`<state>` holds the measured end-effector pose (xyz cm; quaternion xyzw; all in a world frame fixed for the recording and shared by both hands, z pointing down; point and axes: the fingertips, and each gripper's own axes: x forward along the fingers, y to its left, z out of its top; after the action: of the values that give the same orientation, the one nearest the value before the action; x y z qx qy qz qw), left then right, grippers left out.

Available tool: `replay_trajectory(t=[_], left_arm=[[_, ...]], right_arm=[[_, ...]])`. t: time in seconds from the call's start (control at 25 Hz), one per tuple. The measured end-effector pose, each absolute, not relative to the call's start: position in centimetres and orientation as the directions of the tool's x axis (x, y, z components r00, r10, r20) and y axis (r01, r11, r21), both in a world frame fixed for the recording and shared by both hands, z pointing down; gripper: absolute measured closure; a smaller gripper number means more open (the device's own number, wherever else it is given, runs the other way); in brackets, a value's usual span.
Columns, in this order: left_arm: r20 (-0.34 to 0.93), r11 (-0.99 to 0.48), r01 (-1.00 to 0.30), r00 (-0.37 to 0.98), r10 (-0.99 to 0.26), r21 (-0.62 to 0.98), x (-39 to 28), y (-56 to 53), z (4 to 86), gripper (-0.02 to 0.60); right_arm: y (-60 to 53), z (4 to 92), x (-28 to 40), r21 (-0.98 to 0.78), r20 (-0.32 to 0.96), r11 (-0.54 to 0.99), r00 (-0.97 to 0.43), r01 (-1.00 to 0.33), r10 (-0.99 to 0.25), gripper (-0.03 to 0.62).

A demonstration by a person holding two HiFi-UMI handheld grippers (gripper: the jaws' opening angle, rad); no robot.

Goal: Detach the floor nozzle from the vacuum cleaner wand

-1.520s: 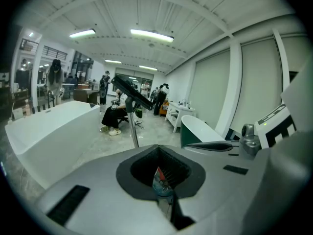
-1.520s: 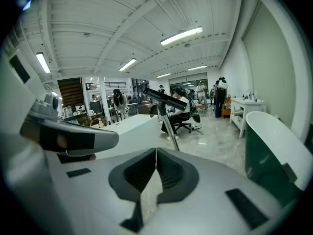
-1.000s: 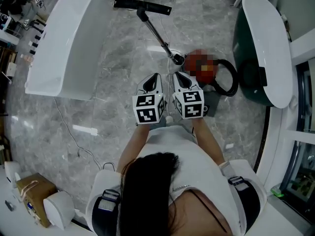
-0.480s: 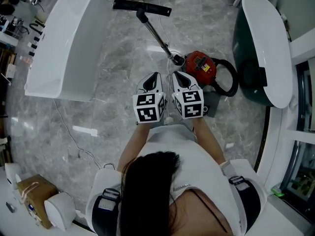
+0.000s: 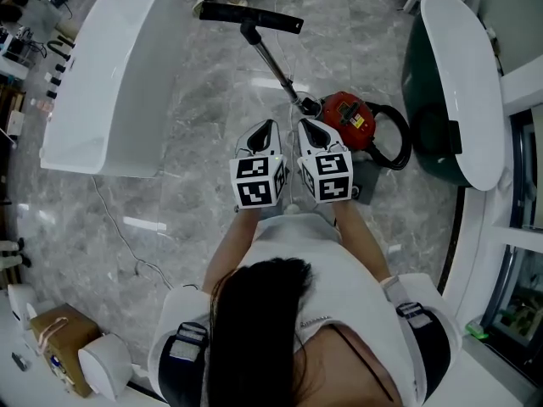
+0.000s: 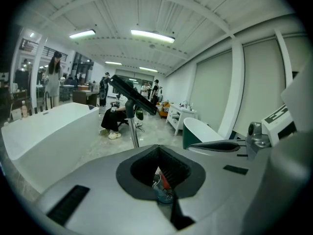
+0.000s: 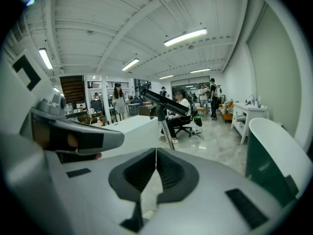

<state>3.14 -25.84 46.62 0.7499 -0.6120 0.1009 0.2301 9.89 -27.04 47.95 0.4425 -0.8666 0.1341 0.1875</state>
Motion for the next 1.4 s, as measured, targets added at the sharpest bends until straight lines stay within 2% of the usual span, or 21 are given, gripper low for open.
replay_trajectory(t=[0.88, 1.4], left_arm=[[0.446, -0.117, -0.949, 0.244, -0.861, 0.294, -2.3, -36.0, 49.0, 0.581], [0.445, -0.149, -0.934, 0.29, -0.847, 0.325, -5.4, -41.8, 50.4, 0.58]], right_arm=[[-36.1, 48.7, 6.2, -0.033, 0.468, 0.569, -0.516, -0.822, -0.718, 0.577], [-42.2, 47.4, 2.9, 0.058, 0.457, 0.569, -0.485, -0.82, -0.745, 0.577]])
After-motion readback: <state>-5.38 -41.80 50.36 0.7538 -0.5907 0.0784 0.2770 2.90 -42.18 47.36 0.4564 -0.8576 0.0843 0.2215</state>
